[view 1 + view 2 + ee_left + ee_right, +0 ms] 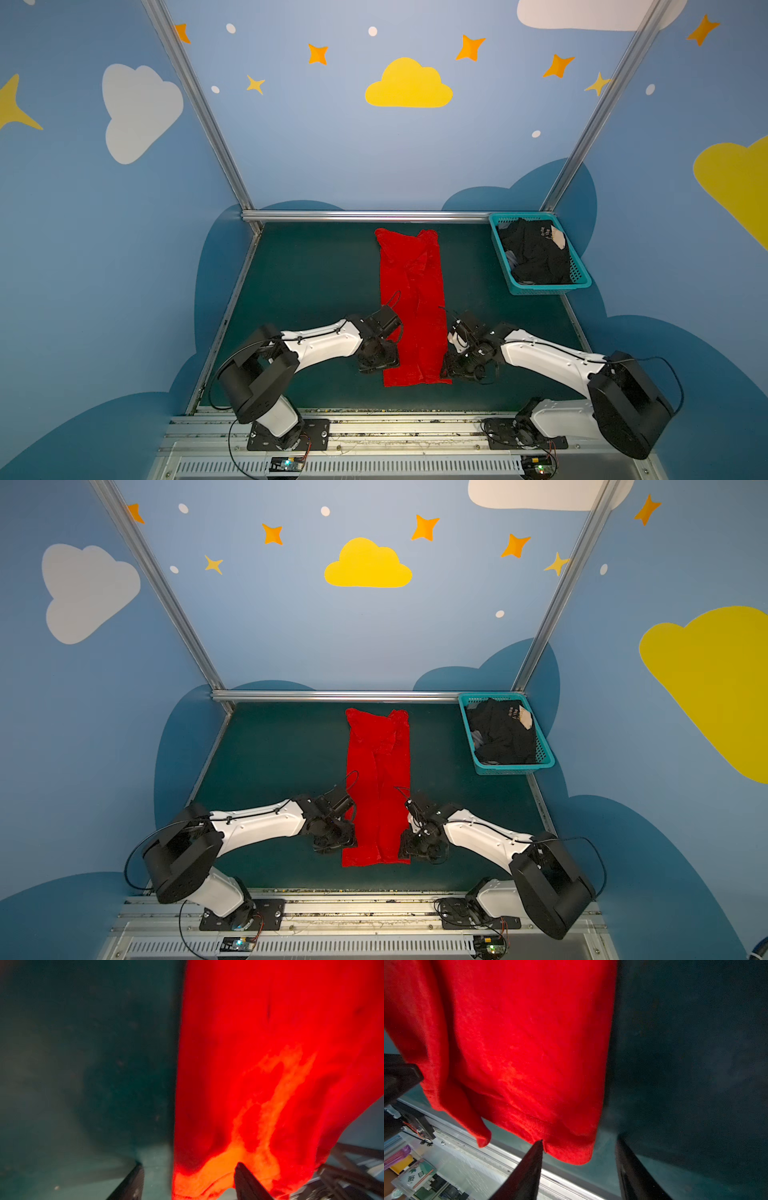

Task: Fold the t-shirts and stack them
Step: 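Grasp the near strip end with both grippers and lift it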

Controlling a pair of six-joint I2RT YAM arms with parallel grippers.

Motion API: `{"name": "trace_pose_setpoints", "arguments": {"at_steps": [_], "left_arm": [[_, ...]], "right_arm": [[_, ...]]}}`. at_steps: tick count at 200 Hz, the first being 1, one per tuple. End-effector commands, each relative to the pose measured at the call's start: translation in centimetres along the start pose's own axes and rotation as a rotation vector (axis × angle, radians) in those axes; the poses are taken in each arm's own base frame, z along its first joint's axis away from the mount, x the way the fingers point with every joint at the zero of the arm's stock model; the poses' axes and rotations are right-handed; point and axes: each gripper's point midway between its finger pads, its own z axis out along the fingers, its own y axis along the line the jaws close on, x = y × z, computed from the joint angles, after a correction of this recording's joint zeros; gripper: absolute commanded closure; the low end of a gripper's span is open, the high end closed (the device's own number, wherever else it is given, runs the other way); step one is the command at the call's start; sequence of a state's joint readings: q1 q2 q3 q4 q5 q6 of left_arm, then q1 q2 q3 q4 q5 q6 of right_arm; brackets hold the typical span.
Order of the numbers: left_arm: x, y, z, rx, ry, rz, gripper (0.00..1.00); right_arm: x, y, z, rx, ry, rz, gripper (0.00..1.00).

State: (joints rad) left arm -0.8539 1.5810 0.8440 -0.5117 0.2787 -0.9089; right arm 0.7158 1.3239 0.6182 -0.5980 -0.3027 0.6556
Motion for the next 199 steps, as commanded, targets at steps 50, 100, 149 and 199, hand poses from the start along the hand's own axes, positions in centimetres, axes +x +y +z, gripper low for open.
{"name": "trace_pose_setpoints", "arguments": {"at_steps": [50, 100, 149, 199], "left_arm": [[3.3, 3.2, 1.1, -0.078, 0.069, -0.055, 0.59], [4.0, 3.3, 1.7, -0.056, 0.080, -0.073, 0.72], [4.3, 3.9, 1.4, -0.077, 0.066, -0.076, 0.89], [4.2, 4.8, 0.9, -0.089, 0.036, -0.090, 0.95]], "right_arm": [[0.6, -0.6, 1.1, 0.015, 0.039, 0.028, 0.50], [0.6, -0.6, 1.7, 0.010, 0.046, 0.034, 0.60], [1.0, -1.0, 2.0, 0.029, 0.055, 0.044, 0.86], [1.3, -1.3, 1.4, 0.042, 0.036, 0.050, 1.00]]}}
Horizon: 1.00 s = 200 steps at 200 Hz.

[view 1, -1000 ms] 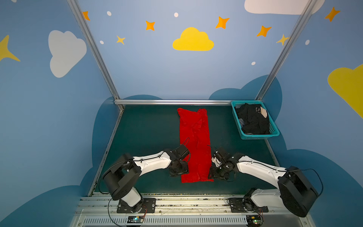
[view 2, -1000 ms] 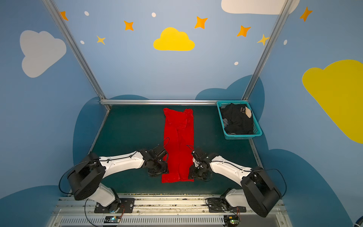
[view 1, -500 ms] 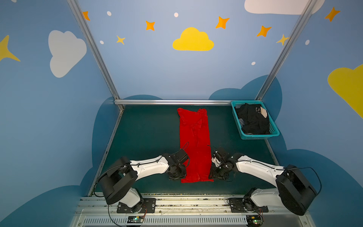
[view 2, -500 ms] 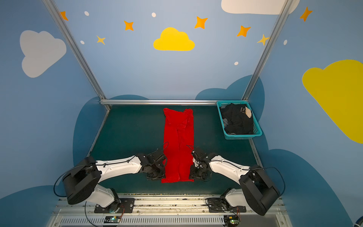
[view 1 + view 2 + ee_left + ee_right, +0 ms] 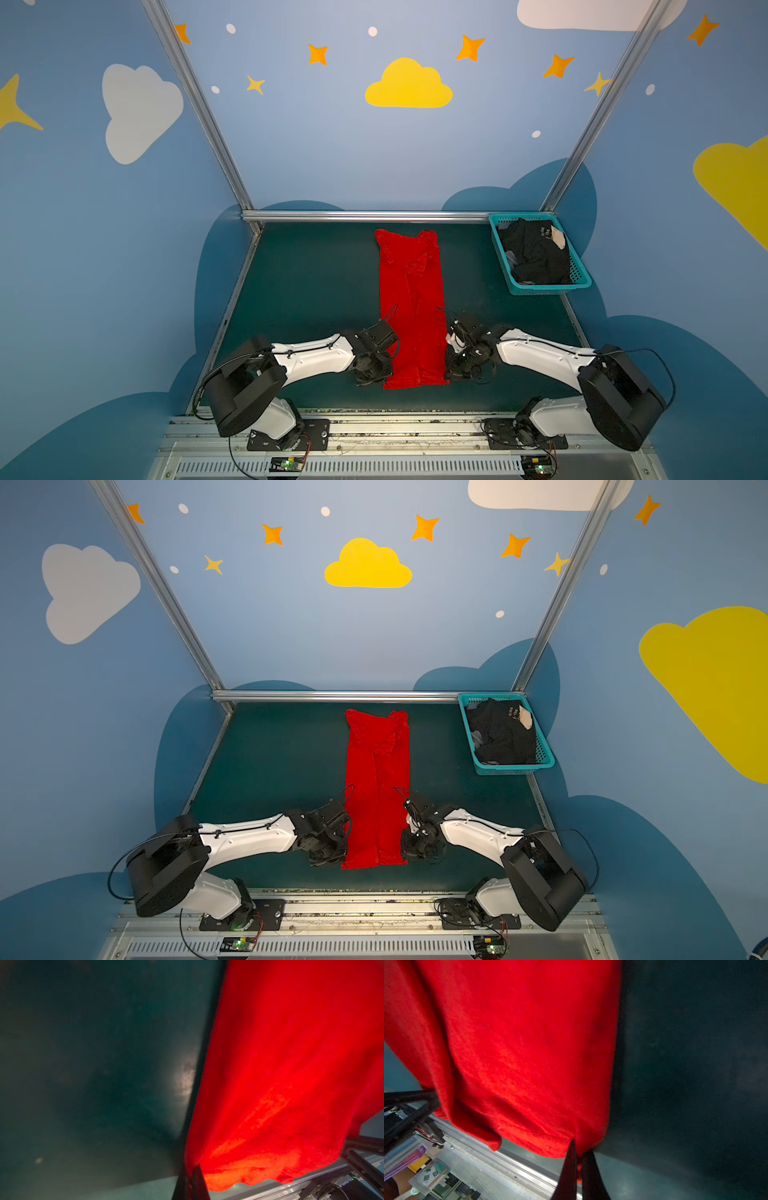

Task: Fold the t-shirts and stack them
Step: 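Grasp the near strip end with both grippers and lift it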

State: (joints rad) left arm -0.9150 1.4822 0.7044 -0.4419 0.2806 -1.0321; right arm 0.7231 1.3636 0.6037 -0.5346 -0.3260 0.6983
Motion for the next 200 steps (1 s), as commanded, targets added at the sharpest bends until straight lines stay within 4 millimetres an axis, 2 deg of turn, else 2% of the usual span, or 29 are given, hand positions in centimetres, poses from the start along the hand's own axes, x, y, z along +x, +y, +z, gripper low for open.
{"name": "trace_pose_setpoints", "arguments": {"at_steps": [1, 30, 46, 77, 85, 89, 107, 143, 174, 200], "left_arm": [[1.1, 3.3, 0.3, -0.111, 0.023, -0.033, 0.95], [0.8, 3.4, -0.6, -0.110, -0.013, -0.034, 0.95], [0.7, 2.8, -1.4, -0.084, -0.028, -0.027, 0.95], [-1.0, 1.4, -3.6, -0.042, -0.124, -0.006, 0.95], [-1.5, 1.1, -4.3, -0.041, -0.148, -0.006, 0.95], [-1.8, 1.1, -4.7, -0.046, -0.165, -0.013, 0.95], [-3.7, 1.0, -6.5, -0.060, -0.234, -0.024, 0.95], [-7.7, -1.1, -9.2, -0.012, -0.280, 0.014, 0.95], [-11.8, -2.6, -9.9, -0.013, -0.287, 0.051, 0.95], [-15.8, -3.7, -10.2, -0.022, -0.299, 0.096, 0.95]], "right_arm": [[1.3, -1.8, 0.3, 0.065, 0.021, 0.017, 1.00], [1.2, -1.4, -1.0, 0.059, -0.013, 0.006, 1.00], [1.0, -0.9, -2.1, 0.047, -0.040, -0.006, 1.00], [0.2, 0.4, -4.6, 0.019, -0.106, -0.033, 1.00], [0.2, 0.2, -4.9, 0.029, -0.113, -0.031, 1.00], [-0.4, 0.9, -5.7, 0.018, -0.135, -0.039, 1.00], [-1.5, 1.3, -7.1, 0.019, -0.179, -0.037, 1.00], [-4.9, 2.5, -9.2, 0.000, -0.233, -0.069, 1.00], [-9.2, 3.9, -10.7, -0.021, -0.263, -0.101, 1.00], [-12.8, 4.8, -11.3, -0.041, -0.263, -0.117, 1.00]]}}
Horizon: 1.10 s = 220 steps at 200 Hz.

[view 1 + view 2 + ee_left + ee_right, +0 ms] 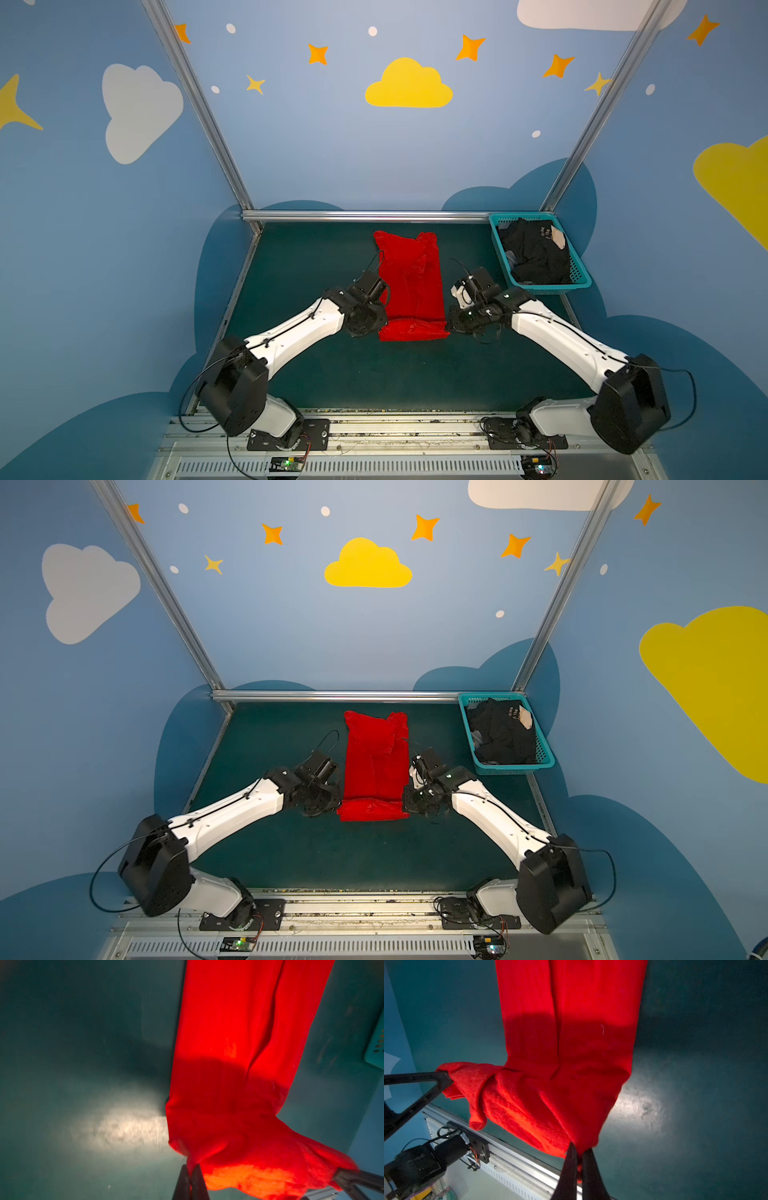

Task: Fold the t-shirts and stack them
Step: 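Fold the held strip end away from the robot onto its far half with both grippers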

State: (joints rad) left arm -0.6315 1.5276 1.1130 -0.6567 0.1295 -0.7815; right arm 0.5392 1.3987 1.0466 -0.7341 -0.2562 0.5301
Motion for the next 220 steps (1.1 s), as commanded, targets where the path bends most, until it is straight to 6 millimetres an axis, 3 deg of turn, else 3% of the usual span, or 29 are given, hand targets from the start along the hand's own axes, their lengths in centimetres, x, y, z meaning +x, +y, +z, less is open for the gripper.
{"name": "trace_pose_setpoints", "arguments": {"at_steps": [1, 50, 83, 152, 220], "left_arm": [[-2.5, 0.4, 0.6, -0.043, 0.009, 0.098, 0.95], [-9.2, -1.4, 1.8, -0.020, -0.028, 0.113, 0.95], [-12.0, -1.3, 3.8, -0.012, 0.005, 0.110, 0.95], [-15.1, -2.2, 7.6, 0.092, 0.072, 0.089, 0.95], [-16.6, -2.9, 9.4, 0.114, 0.084, 0.079, 0.95]], "right_arm": [[-2.3, 0.1, 0.3, -0.005, 0.016, -0.051, 1.00], [-8.0, -0.6, 2.4, -0.020, 0.024, -0.032, 1.00], [-10.9, -1.3, 4.0, -0.050, 0.039, -0.016, 1.00], [-14.6, -3.0, 7.1, -0.082, 0.081, 0.021, 1.00], [-16.5, -3.9, 7.8, -0.097, 0.068, 0.048, 1.00]]}}
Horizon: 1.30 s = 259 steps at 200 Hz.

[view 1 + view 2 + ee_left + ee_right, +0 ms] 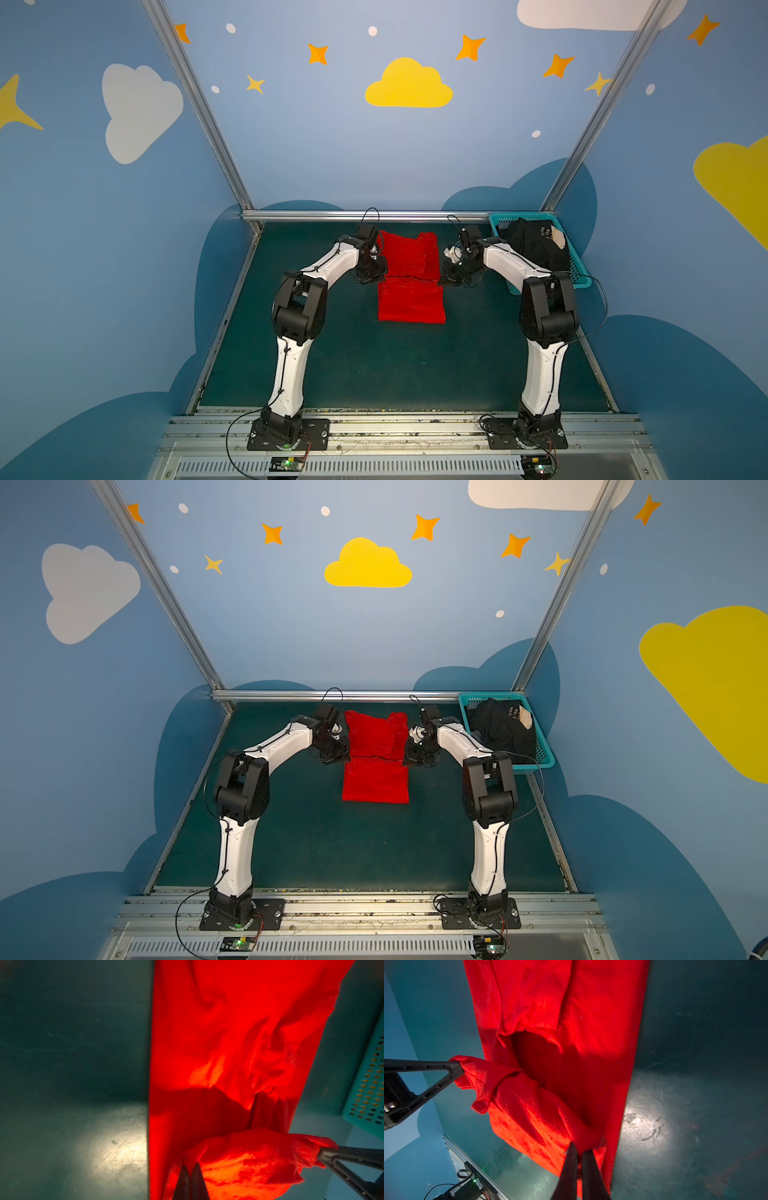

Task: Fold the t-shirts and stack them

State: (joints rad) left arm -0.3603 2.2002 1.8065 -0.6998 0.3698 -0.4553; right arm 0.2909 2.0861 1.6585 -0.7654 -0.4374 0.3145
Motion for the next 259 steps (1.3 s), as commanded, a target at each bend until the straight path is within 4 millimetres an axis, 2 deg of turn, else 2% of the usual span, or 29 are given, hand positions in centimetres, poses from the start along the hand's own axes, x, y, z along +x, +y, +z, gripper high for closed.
{"name": "trace_pose_setpoints", "arguments": {"at_steps": [1, 78, 91, 103, 114, 146, 154, 171, 190, 205, 222, 243, 259], "left_arm": [[-0.3, 0.4, 0.4, -0.004, 0.018, 0.000, 0.95], [-1.0, 1.6, 0.7, -0.018, 0.004, -0.045, 0.95], [-1.2, 1.8, 0.9, -0.018, -0.001, -0.049, 0.83], [-1.6, 2.0, 1.1, -0.016, -0.013, -0.066, 0.80], [-2.0, 2.1, 1.0, -0.008, -0.024, -0.079, 0.74], [-3.2, 1.6, 0.3, 0.059, -0.043, -0.124, 0.60], [-3.5, 1.3, -0.2, 0.083, -0.052, -0.129, 0.54], [-4.2, 0.9, -1.8, 0.100, -0.090, -0.129, 0.38], [-4.3, 0.6, -4.1, 0.085, -0.149, -0.110, 0.31], [-3.6, 0.3, -5.6, 0.081, -0.188, -0.092, 0.33], [-1.9, -0.2, -6.2, 0.084, -0.193, -0.067, 0.51], [1.0, -0.2, -5.0, 0.058, -0.131, -0.058, 0.75], [2.8, 0.2, -3.3, 0.032, -0.084, -0.075, 0.90]], "right_arm": [[-0.5, -0.3, 0.5, -0.015, 0.018, 0.009, 1.00], [-1.6, -0.9, 2.3, -0.035, 0.049, 0.013, 1.00], [-1.7, -1.2, 2.5, -0.035, 0.052, 0.018, 0.95], [-2.0, -1.2, 2.5, -0.044, 0.049, 0.014, 0.88], [-2.4, -1.0, 2.4, -0.057, 0.043, 0.010, 0.77], [-3.8, -0.1, 1.3, -0.101, 0.015, 0.005, 0.63], [-4.0, 0.1, 0.9, -0.106, 0.009, 0.002, 0.58], [-4.3, 0.5, -0.5, -0.107, -0.016, -0.009, 0.55], [-4.0, 0.8, -2.4, -0.097, -0.058, -0.022, 0.51], [-3.2, 1.3, -3.5, -0.103, -0.088, -0.033, 0.50], [-2.0, 1.9, -3.8, -0.137, -0.102, -0.034, 0.53], [-0.4, 2.1, -2.8, -0.151, -0.079, -0.027, 0.68], [0.7, 2.0, -1.3, -0.146, -0.042, -0.022, 0.86]]}}
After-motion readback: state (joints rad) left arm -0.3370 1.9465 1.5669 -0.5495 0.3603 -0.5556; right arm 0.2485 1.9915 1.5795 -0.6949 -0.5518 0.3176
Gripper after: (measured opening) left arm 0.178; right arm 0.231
